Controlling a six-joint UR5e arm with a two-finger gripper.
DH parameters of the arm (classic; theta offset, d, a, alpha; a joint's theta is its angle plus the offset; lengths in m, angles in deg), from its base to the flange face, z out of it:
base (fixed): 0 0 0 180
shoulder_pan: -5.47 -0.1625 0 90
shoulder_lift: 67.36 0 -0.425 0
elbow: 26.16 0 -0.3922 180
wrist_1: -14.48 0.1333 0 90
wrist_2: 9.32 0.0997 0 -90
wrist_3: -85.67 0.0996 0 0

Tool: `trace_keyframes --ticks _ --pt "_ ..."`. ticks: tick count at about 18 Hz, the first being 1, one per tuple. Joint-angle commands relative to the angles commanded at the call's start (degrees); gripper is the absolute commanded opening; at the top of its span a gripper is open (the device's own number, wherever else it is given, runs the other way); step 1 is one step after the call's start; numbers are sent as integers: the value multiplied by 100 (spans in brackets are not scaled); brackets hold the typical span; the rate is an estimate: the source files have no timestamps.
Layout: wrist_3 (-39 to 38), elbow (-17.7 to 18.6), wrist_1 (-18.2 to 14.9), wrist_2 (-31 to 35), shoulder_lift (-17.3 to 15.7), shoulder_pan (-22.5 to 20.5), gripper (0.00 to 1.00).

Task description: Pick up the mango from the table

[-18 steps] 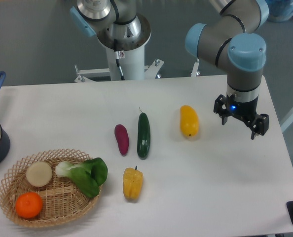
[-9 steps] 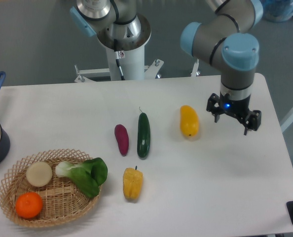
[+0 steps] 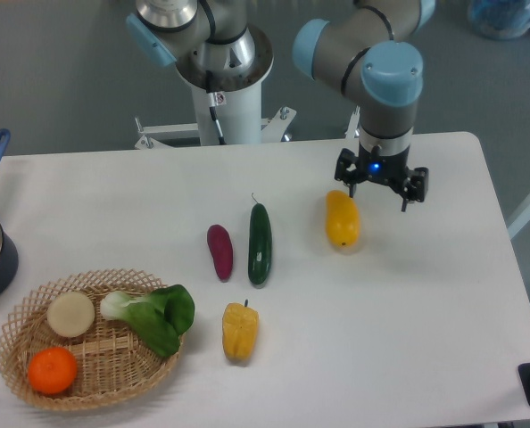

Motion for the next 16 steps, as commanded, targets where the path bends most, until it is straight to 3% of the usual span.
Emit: trace_keyframes --ticks 2,12,16 --pt "-387 44 150 -9 114 9 100" --pt "-450 115 194 -18 685 122 100" --pt "-661 115 168 -70 703 202 100"
